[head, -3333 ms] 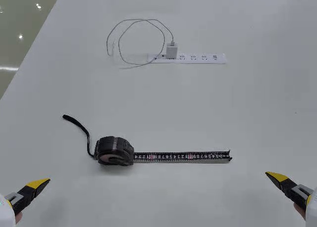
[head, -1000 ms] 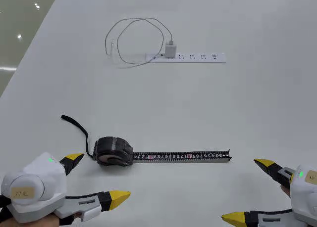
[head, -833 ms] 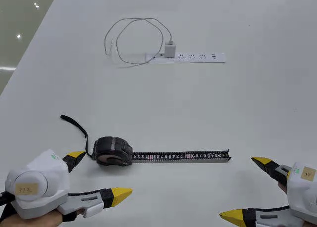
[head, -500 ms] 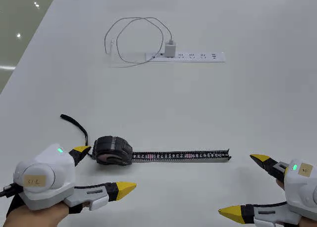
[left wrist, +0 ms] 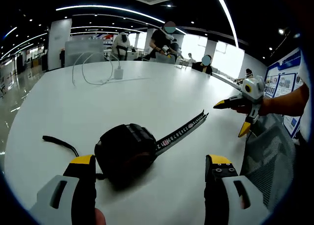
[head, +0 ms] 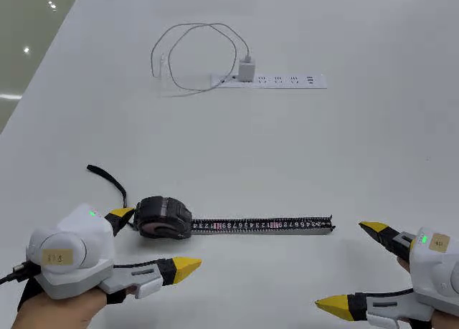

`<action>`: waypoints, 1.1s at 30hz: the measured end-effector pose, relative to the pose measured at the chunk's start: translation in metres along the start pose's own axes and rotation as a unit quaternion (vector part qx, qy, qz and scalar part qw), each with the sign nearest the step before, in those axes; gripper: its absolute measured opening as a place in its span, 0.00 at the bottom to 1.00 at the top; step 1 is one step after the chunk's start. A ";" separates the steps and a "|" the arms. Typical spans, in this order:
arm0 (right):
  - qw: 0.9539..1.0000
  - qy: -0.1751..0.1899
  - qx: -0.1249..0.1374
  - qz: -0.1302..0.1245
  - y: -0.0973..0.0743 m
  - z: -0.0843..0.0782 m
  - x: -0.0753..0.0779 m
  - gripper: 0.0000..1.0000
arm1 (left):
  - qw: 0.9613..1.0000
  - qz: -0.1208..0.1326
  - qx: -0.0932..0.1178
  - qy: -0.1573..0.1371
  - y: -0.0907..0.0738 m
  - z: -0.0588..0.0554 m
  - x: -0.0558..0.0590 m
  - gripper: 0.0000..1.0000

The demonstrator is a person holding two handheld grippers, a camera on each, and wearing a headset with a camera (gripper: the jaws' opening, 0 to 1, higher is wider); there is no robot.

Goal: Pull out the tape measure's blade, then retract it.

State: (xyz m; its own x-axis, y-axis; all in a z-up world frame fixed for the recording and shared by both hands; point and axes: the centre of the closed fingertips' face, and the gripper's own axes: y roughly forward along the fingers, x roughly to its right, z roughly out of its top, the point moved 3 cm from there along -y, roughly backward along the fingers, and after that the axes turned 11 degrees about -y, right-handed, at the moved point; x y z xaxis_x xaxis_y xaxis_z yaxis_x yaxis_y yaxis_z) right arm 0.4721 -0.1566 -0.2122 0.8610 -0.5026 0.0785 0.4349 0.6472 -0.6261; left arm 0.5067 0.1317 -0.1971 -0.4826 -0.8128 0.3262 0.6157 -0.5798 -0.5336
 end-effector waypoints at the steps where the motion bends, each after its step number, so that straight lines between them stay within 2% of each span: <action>1: 1.000 -0.003 0.000 0.001 0.000 0.000 0.001 0.94 | 1.000 0.001 0.002 -0.001 0.000 0.000 0.000 0.90; 7: 1.000 -0.019 -0.007 0.009 0.001 0.002 0.011 0.91 | 1.000 0.011 0.014 -0.010 0.000 0.001 0.001 0.90; 13: 0.999 -0.041 -0.018 0.021 0.001 0.002 0.021 0.84 | 0.999 0.025 0.016 -0.011 0.001 -0.001 0.001 0.88; 19: 0.998 -0.046 -0.032 0.035 0.003 0.000 0.027 0.74 | 0.999 0.037 0.016 -0.014 0.003 -0.001 -0.001 0.87; 33: 0.990 -0.100 -0.059 0.078 0.012 -0.002 0.038 0.58 | 0.997 0.061 0.029 -0.047 0.009 0.001 -0.004 0.84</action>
State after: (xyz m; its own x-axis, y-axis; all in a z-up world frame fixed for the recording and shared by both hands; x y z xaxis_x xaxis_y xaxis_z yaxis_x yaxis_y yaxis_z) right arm 0.5095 -0.1696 -0.2181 0.9552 -0.2713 0.1180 0.2691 0.6313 -0.7274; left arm 0.5144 0.1295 -0.2022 -0.3431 -0.8779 0.3340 0.7029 -0.4759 -0.5286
